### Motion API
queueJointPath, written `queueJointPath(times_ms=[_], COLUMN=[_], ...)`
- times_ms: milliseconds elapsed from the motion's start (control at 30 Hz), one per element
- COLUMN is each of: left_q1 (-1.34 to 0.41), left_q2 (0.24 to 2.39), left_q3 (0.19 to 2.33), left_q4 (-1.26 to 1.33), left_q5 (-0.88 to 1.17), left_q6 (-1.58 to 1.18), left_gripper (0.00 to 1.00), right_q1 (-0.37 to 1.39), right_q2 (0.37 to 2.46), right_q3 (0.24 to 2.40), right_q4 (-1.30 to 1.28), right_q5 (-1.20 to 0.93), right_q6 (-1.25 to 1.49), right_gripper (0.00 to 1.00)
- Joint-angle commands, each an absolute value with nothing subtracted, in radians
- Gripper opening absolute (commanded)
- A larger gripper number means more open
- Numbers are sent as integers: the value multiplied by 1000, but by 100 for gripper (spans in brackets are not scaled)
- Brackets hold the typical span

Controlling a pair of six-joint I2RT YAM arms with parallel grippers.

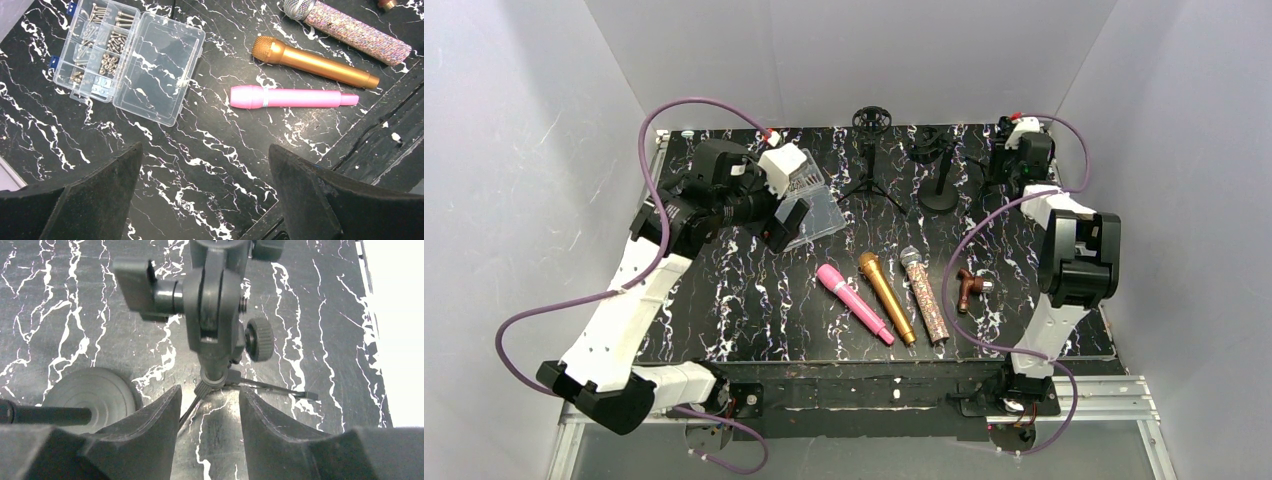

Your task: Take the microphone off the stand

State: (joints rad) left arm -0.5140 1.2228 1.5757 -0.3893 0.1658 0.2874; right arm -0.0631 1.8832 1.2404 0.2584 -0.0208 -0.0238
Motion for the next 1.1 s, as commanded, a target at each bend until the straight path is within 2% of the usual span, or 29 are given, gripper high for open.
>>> queueJointPath(times_ms=[0,167,400,633,800,1067], left_q1=[-512,-513,-510,-502,-502,-469], left_q2=[1185,1196,1177,1169,1092,1002], left_q3=[1560,1596,1580,1621,1544,1487], left_q4=[-402,-429,-452,-590,-580,-562], left_q5=[132,59,14,-25,-43,-1], left_q6=[307,280,316,223,206,9], left_gripper=[98,98,98,98,98,98], right_q1=[-60,-61,-64,-74,-79,-79], right_q2=[1789,1703,1526,1394,1274,1169], right_q3=[1194,1138,1067,1103,1099,1170], right_q4=[275,254,175,-57,-177,-454], right_q5=[-6,31,7,-36,-66,-38], right_q6=[-14,-10,-31,-47,-39,-18], right_gripper=[56,66,70,74,77,79])
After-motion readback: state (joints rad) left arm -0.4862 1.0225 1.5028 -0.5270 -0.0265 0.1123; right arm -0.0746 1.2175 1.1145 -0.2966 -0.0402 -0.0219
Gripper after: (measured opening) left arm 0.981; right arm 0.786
